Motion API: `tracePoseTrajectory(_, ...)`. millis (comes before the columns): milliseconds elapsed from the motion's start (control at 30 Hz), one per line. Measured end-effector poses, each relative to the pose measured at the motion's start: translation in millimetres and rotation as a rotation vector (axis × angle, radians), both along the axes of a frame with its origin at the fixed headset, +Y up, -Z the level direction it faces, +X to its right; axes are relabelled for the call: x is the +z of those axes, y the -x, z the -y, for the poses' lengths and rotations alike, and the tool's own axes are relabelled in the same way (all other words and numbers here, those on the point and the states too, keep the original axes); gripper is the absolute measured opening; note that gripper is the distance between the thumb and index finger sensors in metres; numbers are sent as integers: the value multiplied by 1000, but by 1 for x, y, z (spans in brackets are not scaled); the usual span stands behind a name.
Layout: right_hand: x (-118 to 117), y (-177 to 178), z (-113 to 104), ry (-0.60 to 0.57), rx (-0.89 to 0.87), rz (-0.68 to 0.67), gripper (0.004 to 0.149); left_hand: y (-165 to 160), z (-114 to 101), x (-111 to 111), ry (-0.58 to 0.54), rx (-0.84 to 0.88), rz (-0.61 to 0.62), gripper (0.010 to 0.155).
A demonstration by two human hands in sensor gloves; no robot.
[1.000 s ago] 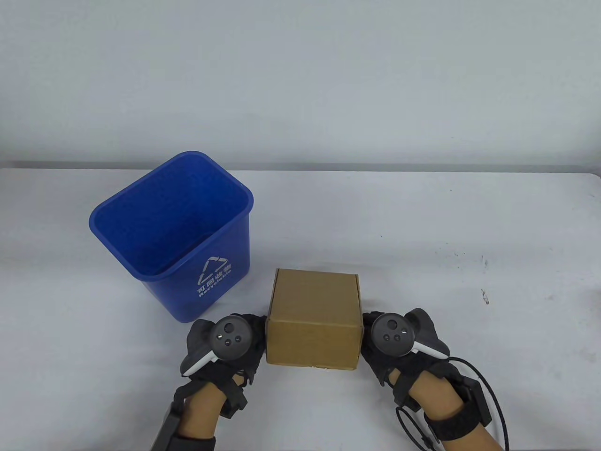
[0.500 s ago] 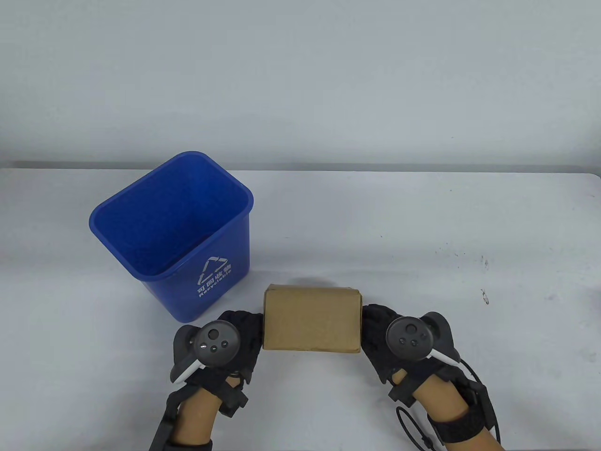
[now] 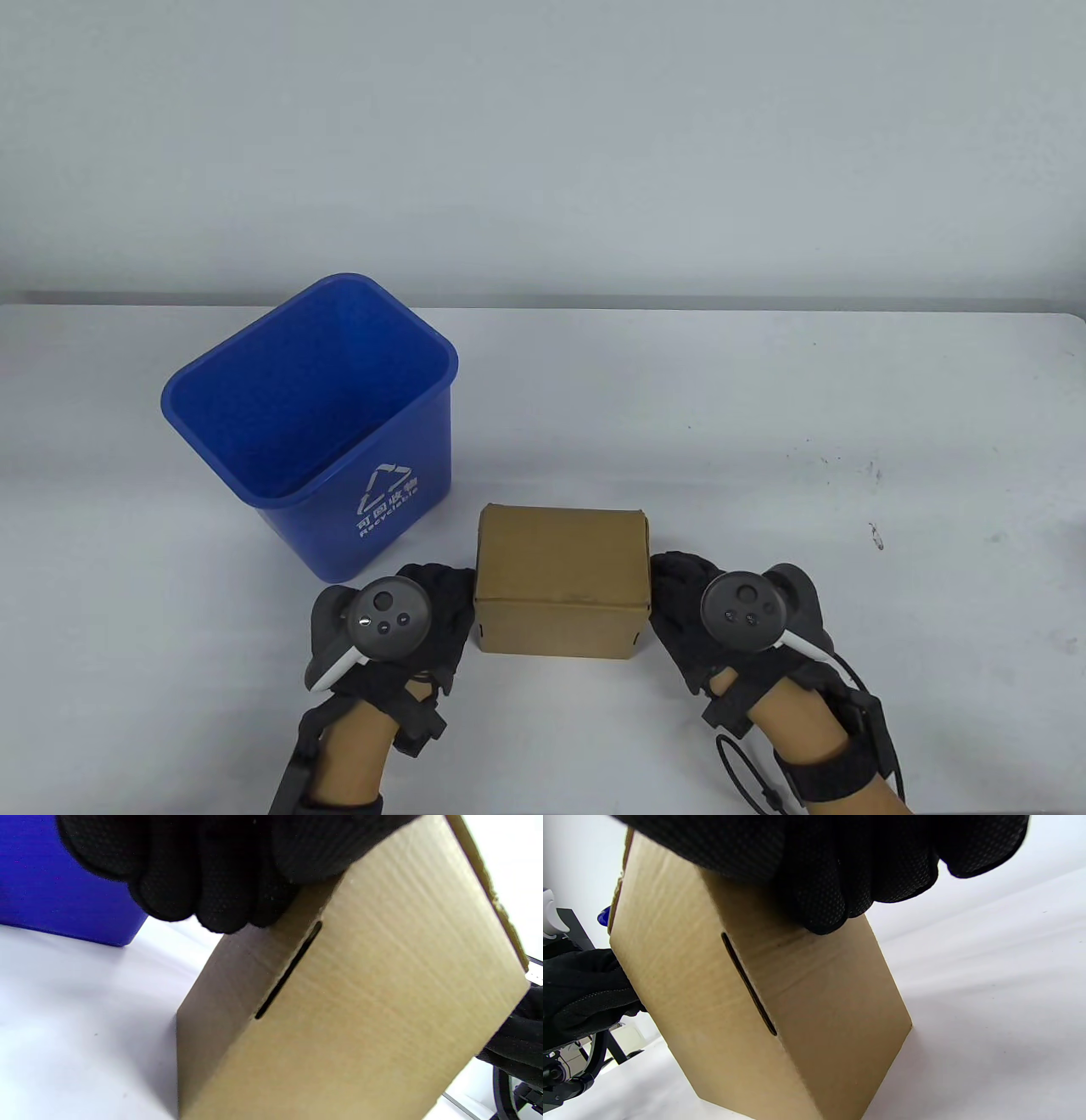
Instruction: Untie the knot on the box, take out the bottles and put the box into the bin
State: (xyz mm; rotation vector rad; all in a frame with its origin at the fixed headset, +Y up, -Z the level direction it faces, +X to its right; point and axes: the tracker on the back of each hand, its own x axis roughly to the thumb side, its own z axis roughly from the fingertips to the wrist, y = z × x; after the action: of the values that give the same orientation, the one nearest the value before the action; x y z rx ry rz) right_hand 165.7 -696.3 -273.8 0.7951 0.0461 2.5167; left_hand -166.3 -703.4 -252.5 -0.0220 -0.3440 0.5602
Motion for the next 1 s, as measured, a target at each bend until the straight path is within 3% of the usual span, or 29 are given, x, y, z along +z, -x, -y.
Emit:
tracePoseTrajectory(67,0,-10,-7,-10,-59,34,47,4,-5,2,33,-14,24,52)
tracePoseTrajectory(233,0,-24,-14,-13,-184,90,52,19,-19,10,-14,87,56,66)
tracePoseTrajectory(367,-4,-19,-5,54,-141,79,58,21,-25,11,-8,125,141,85)
tracePoseTrajectory(500,-6,-9,10,193,-75,36,72,10,-28,5,6,91,184,95)
tracePoseTrajectory(633,-8,0,23,249,-44,17,81,-3,-28,-7,49,102,209,105)
tracePoseTrajectory(867,-7,7,26,273,-31,-20,85,-12,-15,-20,161,241,216,102)
tracePoseTrajectory(1000,-6,10,26,253,-27,-37,84,-13,-12,-16,155,290,182,99)
